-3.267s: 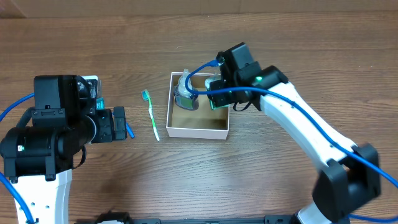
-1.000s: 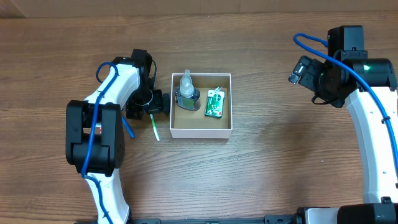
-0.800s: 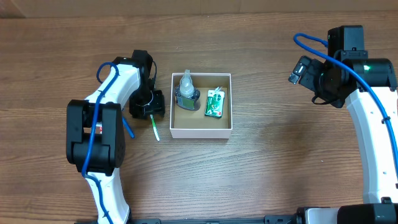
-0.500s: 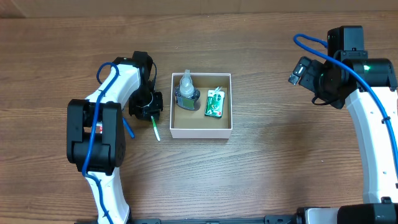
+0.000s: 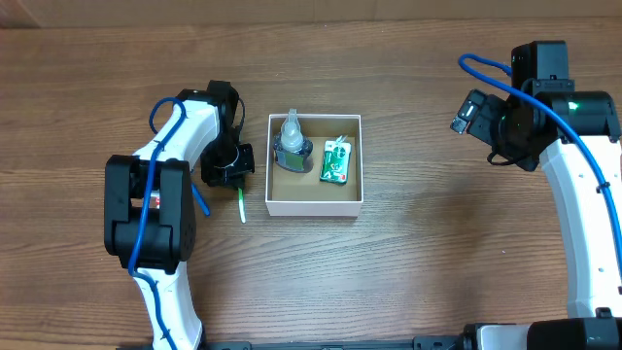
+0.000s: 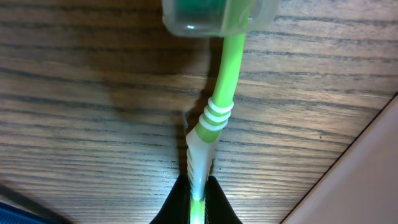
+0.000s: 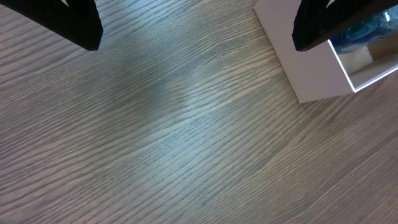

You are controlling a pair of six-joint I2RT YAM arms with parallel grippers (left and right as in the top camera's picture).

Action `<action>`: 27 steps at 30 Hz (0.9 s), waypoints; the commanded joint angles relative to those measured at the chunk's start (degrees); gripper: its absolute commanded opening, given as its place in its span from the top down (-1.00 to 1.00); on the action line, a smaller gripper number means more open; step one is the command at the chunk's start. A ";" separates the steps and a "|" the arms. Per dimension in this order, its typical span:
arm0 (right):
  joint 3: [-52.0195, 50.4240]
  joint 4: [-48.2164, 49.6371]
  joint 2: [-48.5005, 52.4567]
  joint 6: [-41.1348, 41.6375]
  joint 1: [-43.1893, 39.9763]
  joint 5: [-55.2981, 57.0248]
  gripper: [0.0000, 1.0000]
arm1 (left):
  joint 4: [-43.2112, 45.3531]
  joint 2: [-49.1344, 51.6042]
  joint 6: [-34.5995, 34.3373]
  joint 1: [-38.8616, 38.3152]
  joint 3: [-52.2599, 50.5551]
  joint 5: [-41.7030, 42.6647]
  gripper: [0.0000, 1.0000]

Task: Pack container
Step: 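Lift the toothbrush into the box and release it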

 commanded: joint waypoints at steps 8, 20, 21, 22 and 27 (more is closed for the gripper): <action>-0.13 -0.79 -0.07 -0.42 -0.11 -0.28 -1.00 | -2.10 -8.24 -0.39 -0.31 6.69 -0.42 0.92; -0.13 -0.87 -0.07 -0.02 -0.13 1.60 -1.00 | 5.27 -27.76 16.55 -15.15 12.24 -5.18 0.92; -0.13 -0.90 -0.07 1.11 -0.31 2.64 -1.00 | 5.97 -27.89 19.19 -17.14 12.22 -5.18 0.92; -0.13 -0.94 -0.07 3.13 -0.61 4.17 -1.00 | 6.29 -27.78 22.34 -19.15 12.22 -5.20 0.92; -0.13 -1.22 -0.07 6.27 -3.78 5.77 -1.00 | 5.79 -24.22 34.07 -26.08 11.23 -8.48 0.92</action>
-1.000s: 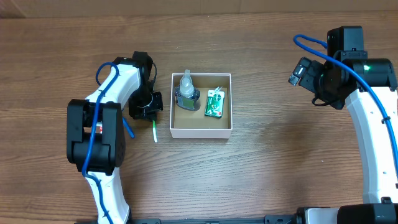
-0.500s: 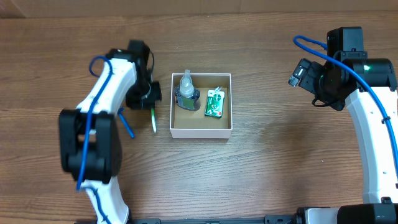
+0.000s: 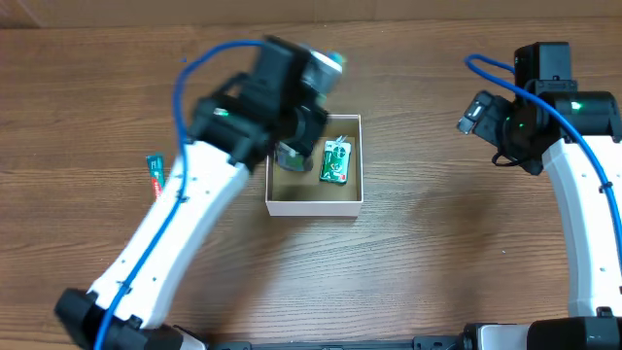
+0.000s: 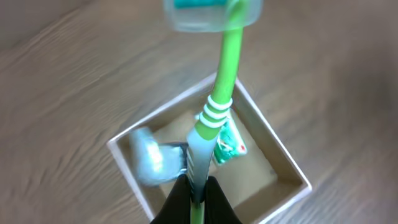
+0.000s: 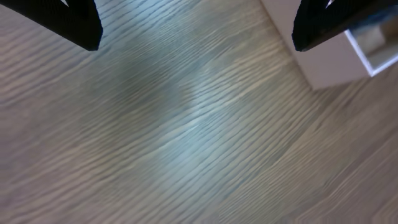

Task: Pack container
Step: 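Lift the toothbrush into the box and release it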

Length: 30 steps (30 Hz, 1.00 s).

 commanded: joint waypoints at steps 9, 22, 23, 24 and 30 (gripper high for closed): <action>-0.13 -0.94 -0.07 1.09 -3.43 2.99 -1.00 | -5.66 15.32 13.55 -2.36 -2.58 -4.46 0.92; -0.13 -1.18 -0.07 1.11 -3.43 2.97 -1.00 | -9.20 15.39 5.92 -2.19 0.39 -4.24 -0.65; -0.13 -1.16 -0.07 1.11 -3.43 2.97 -1.00 | -9.16 13.77 5.09 -2.19 1.49 -4.26 -0.77; -0.13 -1.16 -0.07 1.09 -3.43 2.97 -1.00 | -9.16 12.63 5.05 -2.19 2.16 -4.50 -0.90; -0.13 -1.14 -0.07 1.11 -3.43 3.87 -1.00 | -7.98 -0.04 -4.31 -0.87 4.83 -14.03 -1.00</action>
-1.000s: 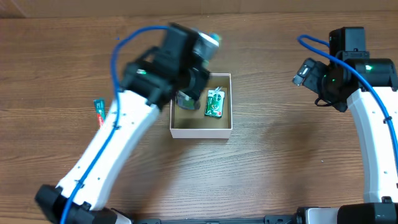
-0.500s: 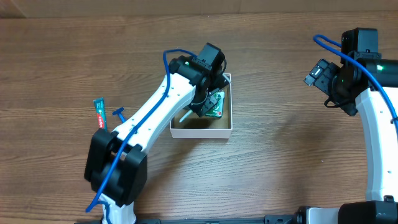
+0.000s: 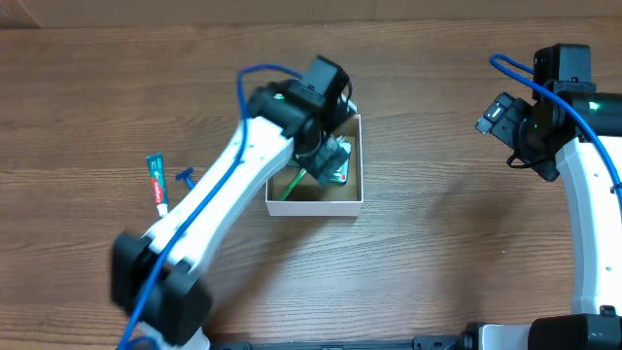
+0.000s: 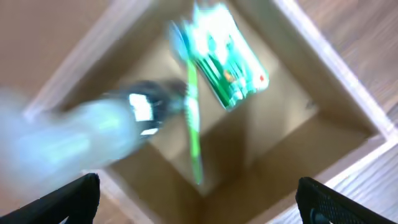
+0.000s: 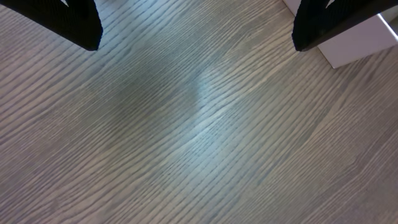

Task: Pack container
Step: 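Lift the toothbrush into the box and release it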

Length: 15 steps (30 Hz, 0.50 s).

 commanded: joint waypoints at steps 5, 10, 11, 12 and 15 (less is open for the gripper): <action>-0.13 0.11 -0.07 0.02 0.02 1.97 -1.00 | -3.61 -15.15 -19.34 11.52 2.97 -10.99 -1.00; -0.13 0.11 -0.07 0.02 0.02 1.95 -1.00 | -4.13 -12.31 -27.93 24.96 -4.61 -4.28 -1.00; -0.13 0.11 -0.07 0.02 0.02 1.97 -1.00 | -3.37 -11.45 -29.81 27.06 -6.93 -2.64 -1.00; -0.13 0.11 -0.07 0.02 0.02 1.97 -1.00 | -2.12 -10.29 -32.33 29.03 -9.77 -0.94 -1.00; -0.13 0.11 -0.07 0.02 0.02 1.95 -1.00 | 2.51 -7.30 -34.25 31.67 -16.24 2.34 -1.00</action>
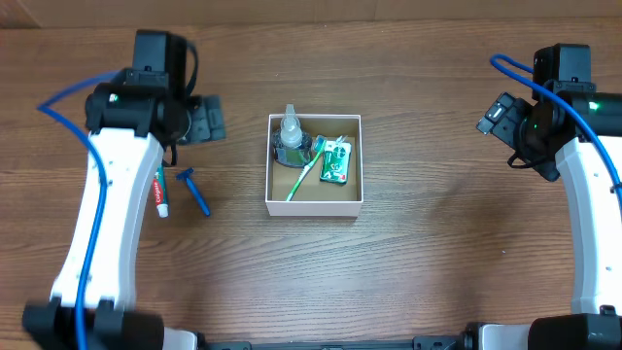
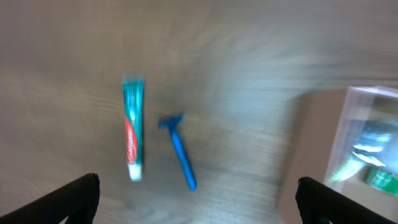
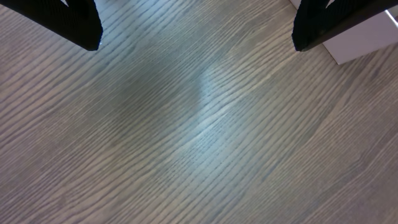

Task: Pack container
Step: 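Lift the toothbrush into the box and release it, then grasp the blue razor with the left gripper, then carry the blue razor into the box and release it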

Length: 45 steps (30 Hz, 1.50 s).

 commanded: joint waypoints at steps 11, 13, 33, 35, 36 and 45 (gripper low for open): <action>-0.13 -0.70 -0.09 0.04 0.02 0.94 -1.00 | 9.20 16.04 -6.82 2.62 -13.29 8.72 -1.00; -0.13 -0.81 -0.09 0.02 0.02 0.96 -1.00 | 9.62 18.05 -6.82 2.62 -13.29 9.18 -1.00; -0.13 -1.01 -0.09 0.00 0.02 0.96 -1.00 | 11.87 24.15 -4.63 2.45 -13.33 9.70 -0.02; -0.13 -1.09 -0.09 0.00 0.02 0.96 -1.00 | 11.63 24.15 -4.63 2.45 -13.33 9.70 0.08; -0.13 -1.14 -0.09 0.00 0.02 0.96 -1.00 | 11.50 24.15 -4.63 2.45 -13.33 9.70 0.16; -0.13 -1.33 -0.09 -0.02 0.02 0.96 -1.00 | 11.04 24.13 -4.61 2.45 -13.18 9.40 0.92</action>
